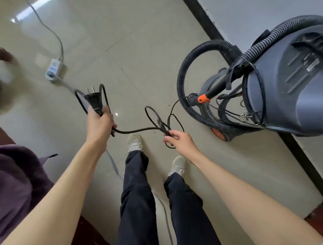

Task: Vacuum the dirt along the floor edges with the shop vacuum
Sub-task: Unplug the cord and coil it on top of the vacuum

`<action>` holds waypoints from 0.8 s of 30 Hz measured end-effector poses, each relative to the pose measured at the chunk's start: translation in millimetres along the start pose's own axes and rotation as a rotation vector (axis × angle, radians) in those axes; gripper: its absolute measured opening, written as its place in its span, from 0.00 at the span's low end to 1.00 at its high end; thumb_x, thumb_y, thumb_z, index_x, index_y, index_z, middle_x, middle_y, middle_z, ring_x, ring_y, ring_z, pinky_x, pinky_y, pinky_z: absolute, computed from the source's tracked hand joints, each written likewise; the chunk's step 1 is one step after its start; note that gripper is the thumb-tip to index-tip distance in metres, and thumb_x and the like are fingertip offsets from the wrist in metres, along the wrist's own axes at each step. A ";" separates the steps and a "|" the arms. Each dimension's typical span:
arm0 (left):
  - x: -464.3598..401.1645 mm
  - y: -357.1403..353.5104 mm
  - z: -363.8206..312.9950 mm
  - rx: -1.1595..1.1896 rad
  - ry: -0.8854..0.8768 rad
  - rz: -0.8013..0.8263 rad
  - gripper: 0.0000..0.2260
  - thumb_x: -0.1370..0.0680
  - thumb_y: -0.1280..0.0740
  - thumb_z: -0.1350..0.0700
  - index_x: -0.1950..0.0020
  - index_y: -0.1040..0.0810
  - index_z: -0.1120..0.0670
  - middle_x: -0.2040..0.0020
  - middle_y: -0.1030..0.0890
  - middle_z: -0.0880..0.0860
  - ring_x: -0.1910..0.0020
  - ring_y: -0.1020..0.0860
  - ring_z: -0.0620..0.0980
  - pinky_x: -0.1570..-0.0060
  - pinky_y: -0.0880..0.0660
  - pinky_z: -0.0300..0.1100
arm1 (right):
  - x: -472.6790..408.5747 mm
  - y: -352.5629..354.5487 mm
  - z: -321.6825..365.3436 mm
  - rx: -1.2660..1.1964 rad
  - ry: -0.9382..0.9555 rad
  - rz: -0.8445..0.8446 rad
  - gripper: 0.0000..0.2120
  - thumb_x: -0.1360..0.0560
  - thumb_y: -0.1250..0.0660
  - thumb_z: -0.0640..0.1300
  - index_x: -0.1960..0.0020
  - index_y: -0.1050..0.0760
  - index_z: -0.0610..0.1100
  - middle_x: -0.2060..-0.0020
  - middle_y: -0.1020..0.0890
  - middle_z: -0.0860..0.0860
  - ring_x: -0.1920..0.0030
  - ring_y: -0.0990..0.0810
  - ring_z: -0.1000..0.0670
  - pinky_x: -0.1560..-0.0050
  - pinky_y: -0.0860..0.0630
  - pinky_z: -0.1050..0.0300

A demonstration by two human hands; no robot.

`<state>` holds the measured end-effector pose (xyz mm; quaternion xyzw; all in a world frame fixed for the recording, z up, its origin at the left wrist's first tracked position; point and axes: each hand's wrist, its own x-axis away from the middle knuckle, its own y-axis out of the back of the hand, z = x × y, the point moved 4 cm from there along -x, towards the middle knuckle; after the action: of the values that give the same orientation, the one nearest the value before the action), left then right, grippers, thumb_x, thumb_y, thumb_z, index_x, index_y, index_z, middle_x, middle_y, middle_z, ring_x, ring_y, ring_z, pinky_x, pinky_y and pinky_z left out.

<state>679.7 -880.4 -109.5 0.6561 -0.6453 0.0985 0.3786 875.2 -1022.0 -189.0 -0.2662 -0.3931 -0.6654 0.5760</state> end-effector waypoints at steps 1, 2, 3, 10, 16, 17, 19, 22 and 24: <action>11.4 -13.7 11.6 -0.041 0.014 0.030 0.09 0.18 0.48 0.59 0.58 0.37 0.52 0.68 0.31 0.52 0.75 0.32 0.46 0.76 0.32 0.38 | 0.6 7.7 -11.2 0.006 -0.021 -0.005 0.07 0.26 0.31 0.40 0.48 0.19 0.41 0.51 0.15 0.43 0.44 0.19 0.46 0.35 0.28 0.48; 21.8 -27.7 24.2 -0.074 0.030 0.058 0.07 0.18 0.47 0.59 0.55 0.36 0.53 0.67 0.29 0.51 0.74 0.32 0.46 0.77 0.33 0.36 | -0.4 14.7 -22.7 0.024 -0.040 -0.005 0.07 0.26 0.30 0.40 0.49 0.18 0.42 0.52 0.15 0.43 0.44 0.19 0.46 0.35 0.28 0.47; 31.0 -41.9 36.1 -0.095 0.039 0.085 0.06 0.18 0.47 0.58 0.53 0.34 0.55 0.65 0.27 0.51 0.72 0.32 0.47 0.77 0.33 0.35 | -2.6 21.6 -35.0 0.043 -0.050 -0.001 0.08 0.26 0.30 0.39 0.48 0.18 0.42 0.52 0.15 0.43 0.44 0.19 0.46 0.35 0.28 0.47; 38.5 -115.7 117.8 -0.116 0.064 0.192 0.06 0.17 0.46 0.58 0.53 0.32 0.54 0.62 0.22 0.52 0.70 0.31 0.46 0.68 0.33 0.37 | -43.2 39.4 -120.9 0.158 -0.048 -0.025 0.14 0.22 0.34 0.40 0.38 0.22 0.39 0.47 0.17 0.46 0.44 0.21 0.49 0.43 0.29 0.61; 43.0 -160.2 159.6 -0.238 0.114 0.303 0.03 0.18 0.45 0.59 0.49 0.33 0.57 0.60 0.21 0.53 0.68 0.27 0.46 0.67 0.31 0.38 | -23.9 42.5 -187.8 0.190 -0.243 -0.056 0.11 0.22 0.36 0.41 0.63 0.21 0.44 0.72 0.21 0.51 0.68 0.23 0.53 0.56 0.24 0.60; 49.6 -167.0 163.1 -0.253 0.133 0.336 0.04 0.18 0.45 0.60 0.49 0.33 0.58 0.60 0.21 0.54 0.68 0.27 0.46 0.68 0.31 0.37 | -13.4 46.9 -197.7 0.203 -0.296 -0.052 0.15 0.22 0.36 0.41 0.68 0.25 0.47 0.76 0.23 0.54 0.72 0.25 0.56 0.62 0.25 0.64; 68.3 -179.5 166.6 -0.261 0.174 0.408 0.04 0.18 0.45 0.60 0.50 0.33 0.58 0.61 0.21 0.54 0.69 0.27 0.47 0.69 0.31 0.36 | 9.8 57.7 -211.8 0.239 -0.365 -0.045 0.14 0.23 0.34 0.44 0.68 0.25 0.48 0.77 0.23 0.55 0.71 0.23 0.55 0.61 0.25 0.61; 99.8 -198.9 164.7 -0.260 0.232 0.516 0.06 0.18 0.45 0.61 0.54 0.32 0.57 0.61 0.20 0.56 0.67 0.25 0.49 0.64 0.28 0.40 | 43.8 85.2 -213.3 0.310 -0.393 -0.089 0.08 0.24 0.34 0.47 0.55 0.18 0.45 0.63 0.16 0.47 0.55 0.18 0.45 0.53 0.23 0.55; 119.6 -210.1 158.9 -0.273 0.239 0.566 0.07 0.18 0.44 0.60 0.55 0.31 0.55 0.60 0.19 0.55 0.65 0.23 0.49 0.64 0.28 0.40 | 62.9 108.4 -205.9 0.252 -0.352 -0.170 0.10 0.24 0.33 0.45 0.52 0.17 0.40 0.62 0.16 0.44 0.53 0.18 0.43 0.49 0.24 0.53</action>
<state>833.8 -1097.1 -223.6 0.3778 -0.7601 0.1886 0.4938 989.1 -1230.8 -227.9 -0.2700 -0.5885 -0.6006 0.4692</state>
